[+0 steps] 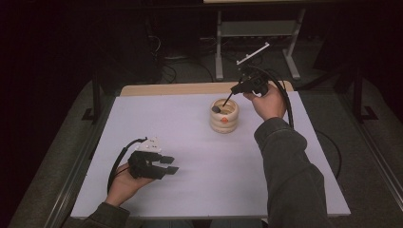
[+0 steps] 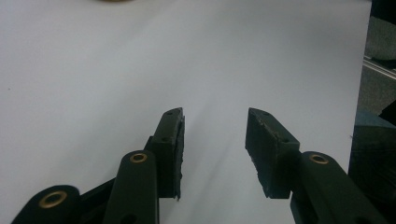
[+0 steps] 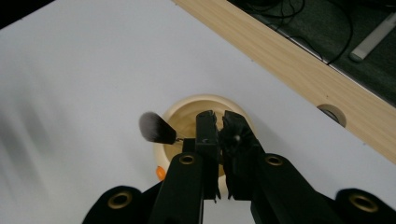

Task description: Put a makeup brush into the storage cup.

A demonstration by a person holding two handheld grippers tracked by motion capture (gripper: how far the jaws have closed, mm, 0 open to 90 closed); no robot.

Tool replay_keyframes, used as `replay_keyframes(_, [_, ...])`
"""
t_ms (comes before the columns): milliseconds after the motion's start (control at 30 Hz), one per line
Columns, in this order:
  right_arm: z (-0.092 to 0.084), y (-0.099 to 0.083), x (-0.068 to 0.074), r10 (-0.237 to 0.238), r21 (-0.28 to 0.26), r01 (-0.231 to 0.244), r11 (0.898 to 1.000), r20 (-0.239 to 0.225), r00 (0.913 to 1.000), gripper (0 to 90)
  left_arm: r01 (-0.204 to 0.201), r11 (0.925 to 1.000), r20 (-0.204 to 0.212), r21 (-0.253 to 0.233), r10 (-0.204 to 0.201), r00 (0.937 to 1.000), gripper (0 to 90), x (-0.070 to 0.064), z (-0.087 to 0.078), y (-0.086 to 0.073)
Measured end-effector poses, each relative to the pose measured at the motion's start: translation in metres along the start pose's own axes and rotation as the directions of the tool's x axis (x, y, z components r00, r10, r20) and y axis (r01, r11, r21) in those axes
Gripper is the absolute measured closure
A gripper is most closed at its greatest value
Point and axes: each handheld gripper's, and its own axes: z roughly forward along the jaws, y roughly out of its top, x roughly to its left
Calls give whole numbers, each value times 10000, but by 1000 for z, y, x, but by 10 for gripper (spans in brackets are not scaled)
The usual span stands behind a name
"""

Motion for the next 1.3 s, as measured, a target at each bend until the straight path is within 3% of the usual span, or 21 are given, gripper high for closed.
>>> replay_keyframes(900, [31,-16,0,220,181,-218,9996,-116,9997,837,82,10000,-70,43,-82,9999,559,1,0,-1])
replay_keyframes(1300, [43,-29,-7,672,508,-662,9965,-189,9976,834,17,9999,-9,164,-17,10000,557,2,2,-1])
